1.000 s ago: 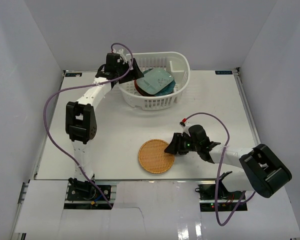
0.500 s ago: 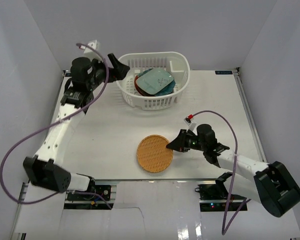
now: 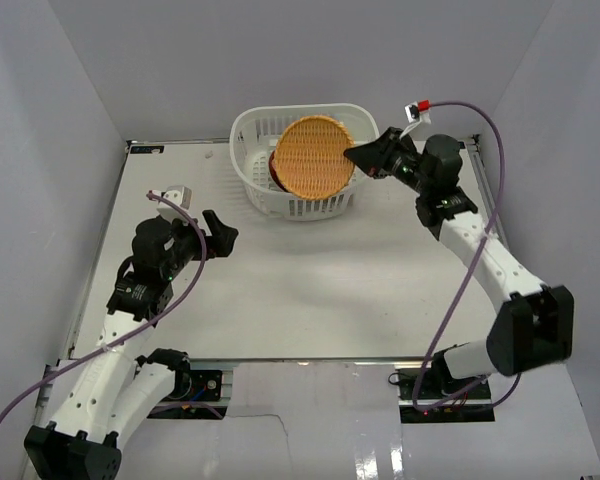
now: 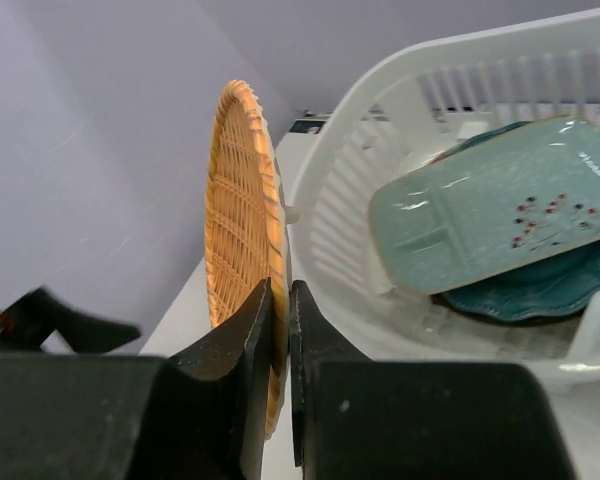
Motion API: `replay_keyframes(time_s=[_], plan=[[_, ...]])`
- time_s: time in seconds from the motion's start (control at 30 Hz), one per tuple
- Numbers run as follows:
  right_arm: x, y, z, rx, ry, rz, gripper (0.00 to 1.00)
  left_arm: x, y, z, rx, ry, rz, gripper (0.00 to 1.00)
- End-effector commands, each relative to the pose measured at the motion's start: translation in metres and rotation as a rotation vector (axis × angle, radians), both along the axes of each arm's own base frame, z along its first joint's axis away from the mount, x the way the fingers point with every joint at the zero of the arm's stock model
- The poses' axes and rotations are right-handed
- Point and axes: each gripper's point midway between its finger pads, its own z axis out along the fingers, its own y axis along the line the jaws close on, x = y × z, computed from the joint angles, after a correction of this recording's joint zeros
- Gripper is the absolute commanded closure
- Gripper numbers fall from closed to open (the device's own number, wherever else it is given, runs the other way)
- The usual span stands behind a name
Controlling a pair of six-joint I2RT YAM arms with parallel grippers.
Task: Place the plates into the plastic bin on the countertop
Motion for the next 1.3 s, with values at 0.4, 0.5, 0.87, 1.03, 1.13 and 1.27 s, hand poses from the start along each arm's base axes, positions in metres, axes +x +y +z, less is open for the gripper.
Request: replay_keyframes(time_s=[0.4, 0.5, 0.87, 1.03, 1.13, 1.27], plan=[[0.193, 0.019, -0.070, -0.033, 0.218, -0.121, 0.91, -0.020, -0.004, -0.001, 0.005, -0.046, -0.065, 0.02], [0.200, 0.015, -0.091, -0.075, 0.260, -0.157, 0.64, -0.021, -0.004, 0.001, 0.003, -0.051, -0.068, 0.02], [0.195, -0.023, -0.075, -0.297, 0.174, -0.317, 0.10, -0.014, 0.004, 0.004, 0.027, -0.056, -0.015, 0.02], [0.188, -0.038, -0.056, -0.447, 0.108, -0.344, 0.10, -0.011, 0.012, 0.013, 0.038, -0.083, 0.029, 0.02], [0.165, -0.038, -0.027, -0.447, 0.044, -0.326, 0.10, -0.010, 0.008, 0.025, 0.007, -0.094, 0.018, 0.02], [0.105, -0.037, 0.008, -0.394, -0.068, -0.272, 0.10, -0.017, -0.005, 0.068, -0.066, -0.182, -0.046, 0.02]])
